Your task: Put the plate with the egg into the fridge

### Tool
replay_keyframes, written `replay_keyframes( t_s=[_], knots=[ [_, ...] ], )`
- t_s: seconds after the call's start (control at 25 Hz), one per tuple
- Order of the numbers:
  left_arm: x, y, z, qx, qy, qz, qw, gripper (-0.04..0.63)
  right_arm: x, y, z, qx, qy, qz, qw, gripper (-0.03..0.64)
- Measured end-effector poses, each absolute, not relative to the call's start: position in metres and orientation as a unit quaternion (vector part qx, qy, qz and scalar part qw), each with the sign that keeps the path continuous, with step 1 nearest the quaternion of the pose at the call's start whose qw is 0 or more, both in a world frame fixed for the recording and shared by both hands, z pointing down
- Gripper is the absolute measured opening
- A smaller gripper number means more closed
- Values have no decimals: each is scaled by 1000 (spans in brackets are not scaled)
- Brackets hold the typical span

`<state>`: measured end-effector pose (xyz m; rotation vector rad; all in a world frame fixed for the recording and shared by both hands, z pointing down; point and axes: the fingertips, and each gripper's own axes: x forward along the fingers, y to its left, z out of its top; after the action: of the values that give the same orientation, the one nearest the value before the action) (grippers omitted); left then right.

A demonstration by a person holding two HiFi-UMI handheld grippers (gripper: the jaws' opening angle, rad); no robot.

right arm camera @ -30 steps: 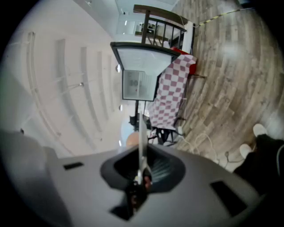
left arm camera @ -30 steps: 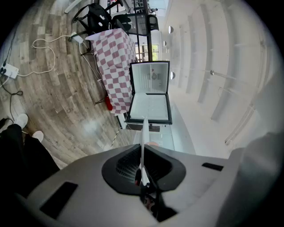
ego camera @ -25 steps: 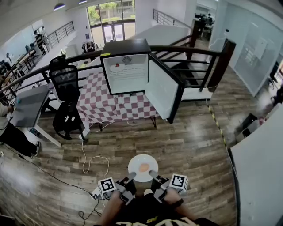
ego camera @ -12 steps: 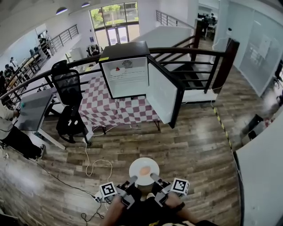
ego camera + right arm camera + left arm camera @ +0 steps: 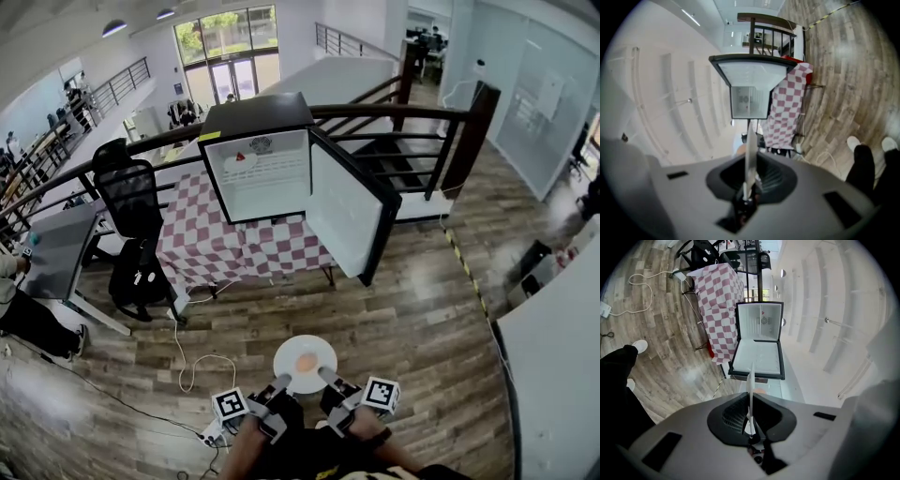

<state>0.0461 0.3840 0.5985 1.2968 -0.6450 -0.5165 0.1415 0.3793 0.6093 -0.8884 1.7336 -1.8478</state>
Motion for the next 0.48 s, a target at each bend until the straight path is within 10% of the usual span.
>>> replay_keyframes(
  t_s=[0.48],
  knots=[
    [-40,262,604,618,-303,-197,698,36,54,259,613,-354,640,-657,181,41]
  ],
)
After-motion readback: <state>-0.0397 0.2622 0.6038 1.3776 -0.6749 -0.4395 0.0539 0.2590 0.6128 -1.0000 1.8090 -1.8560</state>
